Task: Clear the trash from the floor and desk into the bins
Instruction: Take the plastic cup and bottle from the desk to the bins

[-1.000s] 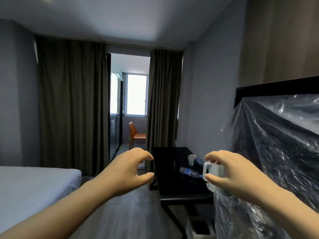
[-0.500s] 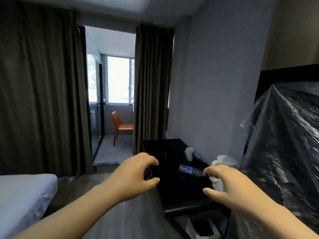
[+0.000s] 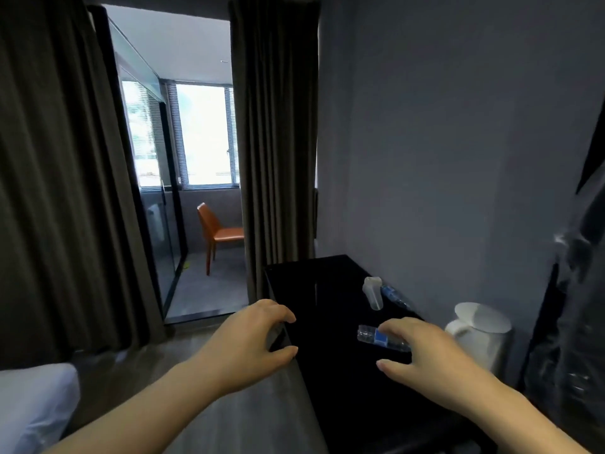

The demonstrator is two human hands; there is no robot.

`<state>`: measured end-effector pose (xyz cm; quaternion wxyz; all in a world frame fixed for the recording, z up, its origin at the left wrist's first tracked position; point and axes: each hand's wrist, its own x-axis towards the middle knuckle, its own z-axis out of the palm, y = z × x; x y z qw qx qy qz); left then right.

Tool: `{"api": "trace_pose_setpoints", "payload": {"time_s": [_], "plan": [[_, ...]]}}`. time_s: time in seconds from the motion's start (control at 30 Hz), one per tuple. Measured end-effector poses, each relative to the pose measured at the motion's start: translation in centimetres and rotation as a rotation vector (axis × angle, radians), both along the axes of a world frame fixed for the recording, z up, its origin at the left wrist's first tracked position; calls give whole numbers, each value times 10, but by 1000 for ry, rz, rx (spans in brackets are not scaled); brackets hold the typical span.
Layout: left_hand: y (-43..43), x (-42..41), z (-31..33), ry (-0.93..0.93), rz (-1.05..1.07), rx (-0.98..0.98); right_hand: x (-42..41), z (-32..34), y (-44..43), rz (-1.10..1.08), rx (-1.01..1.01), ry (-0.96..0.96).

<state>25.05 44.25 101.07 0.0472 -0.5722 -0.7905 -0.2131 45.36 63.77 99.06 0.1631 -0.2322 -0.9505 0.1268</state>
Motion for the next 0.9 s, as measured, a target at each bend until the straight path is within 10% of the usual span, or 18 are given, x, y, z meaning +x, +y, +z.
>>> {"api": "trace_pose_setpoints", "payload": {"time_s": [0.9], "plan": [[327, -330, -90, -152, -421, -165, -244, -136, 224, -583, -256, -92]]}}
